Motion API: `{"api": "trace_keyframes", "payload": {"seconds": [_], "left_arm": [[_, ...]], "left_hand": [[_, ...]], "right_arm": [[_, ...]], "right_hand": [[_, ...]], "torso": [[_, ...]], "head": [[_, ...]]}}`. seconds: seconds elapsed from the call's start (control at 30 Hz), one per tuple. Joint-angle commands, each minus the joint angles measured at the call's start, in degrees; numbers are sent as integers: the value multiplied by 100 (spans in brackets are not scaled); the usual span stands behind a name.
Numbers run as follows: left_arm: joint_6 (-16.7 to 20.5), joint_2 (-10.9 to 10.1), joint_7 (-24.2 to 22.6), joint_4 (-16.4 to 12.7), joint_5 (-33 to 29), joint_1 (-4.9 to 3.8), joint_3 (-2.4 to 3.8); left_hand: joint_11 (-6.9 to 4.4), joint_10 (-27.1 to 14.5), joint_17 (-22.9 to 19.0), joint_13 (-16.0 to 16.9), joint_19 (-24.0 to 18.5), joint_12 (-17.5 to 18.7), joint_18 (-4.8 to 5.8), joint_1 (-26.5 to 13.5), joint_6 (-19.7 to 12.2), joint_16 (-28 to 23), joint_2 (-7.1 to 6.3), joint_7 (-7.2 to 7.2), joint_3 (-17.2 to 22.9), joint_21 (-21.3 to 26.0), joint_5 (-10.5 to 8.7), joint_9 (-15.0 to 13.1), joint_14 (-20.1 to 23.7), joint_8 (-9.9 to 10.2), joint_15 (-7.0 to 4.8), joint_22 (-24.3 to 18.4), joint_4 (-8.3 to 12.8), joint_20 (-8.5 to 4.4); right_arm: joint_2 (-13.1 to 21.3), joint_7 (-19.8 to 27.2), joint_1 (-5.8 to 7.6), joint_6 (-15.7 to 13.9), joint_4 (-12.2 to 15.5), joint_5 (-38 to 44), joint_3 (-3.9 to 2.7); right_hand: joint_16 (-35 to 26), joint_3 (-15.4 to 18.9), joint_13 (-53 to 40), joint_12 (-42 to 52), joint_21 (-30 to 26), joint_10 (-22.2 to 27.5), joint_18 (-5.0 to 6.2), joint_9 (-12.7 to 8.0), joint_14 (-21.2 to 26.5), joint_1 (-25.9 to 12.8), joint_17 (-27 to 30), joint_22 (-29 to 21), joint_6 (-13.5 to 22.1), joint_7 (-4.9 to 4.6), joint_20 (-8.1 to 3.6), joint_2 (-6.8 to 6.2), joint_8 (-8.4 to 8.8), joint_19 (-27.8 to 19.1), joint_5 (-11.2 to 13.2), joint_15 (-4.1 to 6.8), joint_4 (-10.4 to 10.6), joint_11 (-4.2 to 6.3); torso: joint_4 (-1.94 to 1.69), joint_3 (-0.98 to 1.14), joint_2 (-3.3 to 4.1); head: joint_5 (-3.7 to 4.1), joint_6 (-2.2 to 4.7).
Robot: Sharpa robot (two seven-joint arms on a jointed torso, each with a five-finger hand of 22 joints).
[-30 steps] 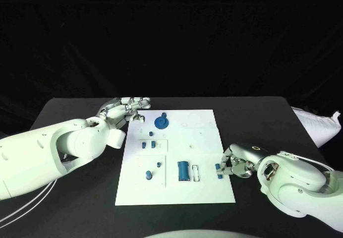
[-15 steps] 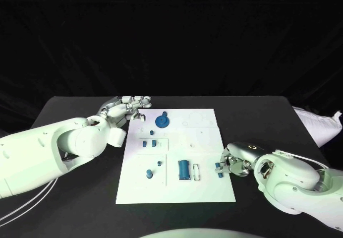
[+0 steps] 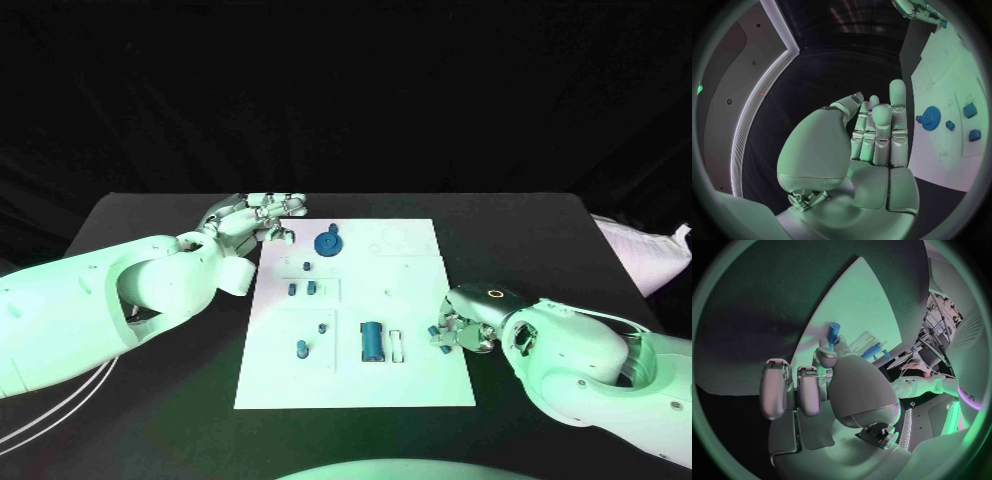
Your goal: Assemble the parts on the task board
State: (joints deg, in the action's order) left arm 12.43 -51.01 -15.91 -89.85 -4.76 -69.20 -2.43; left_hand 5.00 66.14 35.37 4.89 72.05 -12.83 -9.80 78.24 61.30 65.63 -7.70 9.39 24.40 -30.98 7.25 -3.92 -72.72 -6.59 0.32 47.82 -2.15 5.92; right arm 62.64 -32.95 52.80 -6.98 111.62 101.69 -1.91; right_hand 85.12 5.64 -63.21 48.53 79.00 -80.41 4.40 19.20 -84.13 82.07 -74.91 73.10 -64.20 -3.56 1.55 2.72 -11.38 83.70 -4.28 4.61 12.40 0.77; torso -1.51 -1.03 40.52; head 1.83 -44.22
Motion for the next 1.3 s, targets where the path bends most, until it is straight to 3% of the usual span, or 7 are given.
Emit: {"api": "trace_keyframes", "payload": {"seconds": [0.03,0.33,0.57,0.83,0.97,1.03,1.3], "left_arm": [[-109,2,2,-18,8,-2,4],[-124,14,9,-18,7,-2,5],[-121,17,11,-18,7,-2,5],[-125,26,12,-15,7,-2,5],[-123,28,13,-13,7,-2,5],[-122,28,14,-13,7,-2,5],[-121,28,18,-10,7,-2,5]], "left_hand": [[14,-33,-5,-8,21,-12,-63,-16,-17,19,31,3,-3,36,31,5,37,-27,3,-5,21,8],[14,-33,-4,-8,22,-13,-63,-15,-16,20,33,3,-2,37,32,5,37,-28,3,-5,21,8],[14,-33,-4,-8,22,-13,-63,-15,-16,20,33,3,-2,37,32,5,37,-28,3,-5,21,8],[13,-36,-12,-9,22,-16,-63,-13,-16,18,32,3,-2,38,31,4,39,-29,3,-7,24,8],[13,-36,-12,-9,22,-16,-63,-13,-16,18,32,3,-2,38,31,4,39,-29,3,-7,24,8],[13,-36,-12,-9,22,-16,-63,-13,-16,18,32,3,-2,38,31,4,39,-29,3,-7,24,8],[13,-38,-11,-9,23,-23,-63,-11,-14,22,43,1,3,40,33,4,39,-32,2,-9,22,9]], "right_arm": [[-34,-139,-98,890,-113,378,88],[-134,-132,-129,972,-133,481,96],[-203,-132,-175,954,-174,501,98],[-272,-129,-195,940,-222,488,99],[-285,-132,-199,923,-228,487,99],[-289,-133,-201,894,-225,487,99],[-259,-118,-203,283,-142,180,97]], "right_hand": [[31,5,3,-46,33,5,-80,-166,-450,64,-848,12,-40,-3,-32,0,104,11,44,20,-45,24],[-7,52,126,-280,-12,73,-68,-242,-438,-131,-807,-45,-37,-56,-5,-335,245,-23,-234,-15,37,-20],[-14,-35,164,-349,-25,92,-64,-266,-436,-85,-802,-59,-38,-59,2,-363,292,-31,-268,-18,31,-21],[-19,-267,242,-491,-39,137,-60,-329,-436,39,-806,-70,-60,-67,9,-421,404,-39,-877,-21,30,-24],[-20,-496,264,-531,-36,153,-59,-349,-438,269,-810,-63,-99,-50,-6,-356,434,-36,-915,0,-74,-5],[-21,-758,294,-585,-34,182,-59,-364,-437,498,-812,-58,-129,-56,-26,-292,457,-34,-730,11,-195,1],[-12,-1603,334,-639,-21,165,-66,-375,-443,655,-836,-32,-222,-85,-19,-405,502,-25,-689,-10,-493,-20]], "torso": [[3,0,-3],[-5,0,0],[-5,0,-3],[-7,0,-8],[-3,-1,-6],[-3,0,-7],[-1,6,-3]], "head": [[-9,-17],[-2,-34],[-1,-47],[-16,-61],[-18,-51],[-17,-57],[-31,-51]]}}
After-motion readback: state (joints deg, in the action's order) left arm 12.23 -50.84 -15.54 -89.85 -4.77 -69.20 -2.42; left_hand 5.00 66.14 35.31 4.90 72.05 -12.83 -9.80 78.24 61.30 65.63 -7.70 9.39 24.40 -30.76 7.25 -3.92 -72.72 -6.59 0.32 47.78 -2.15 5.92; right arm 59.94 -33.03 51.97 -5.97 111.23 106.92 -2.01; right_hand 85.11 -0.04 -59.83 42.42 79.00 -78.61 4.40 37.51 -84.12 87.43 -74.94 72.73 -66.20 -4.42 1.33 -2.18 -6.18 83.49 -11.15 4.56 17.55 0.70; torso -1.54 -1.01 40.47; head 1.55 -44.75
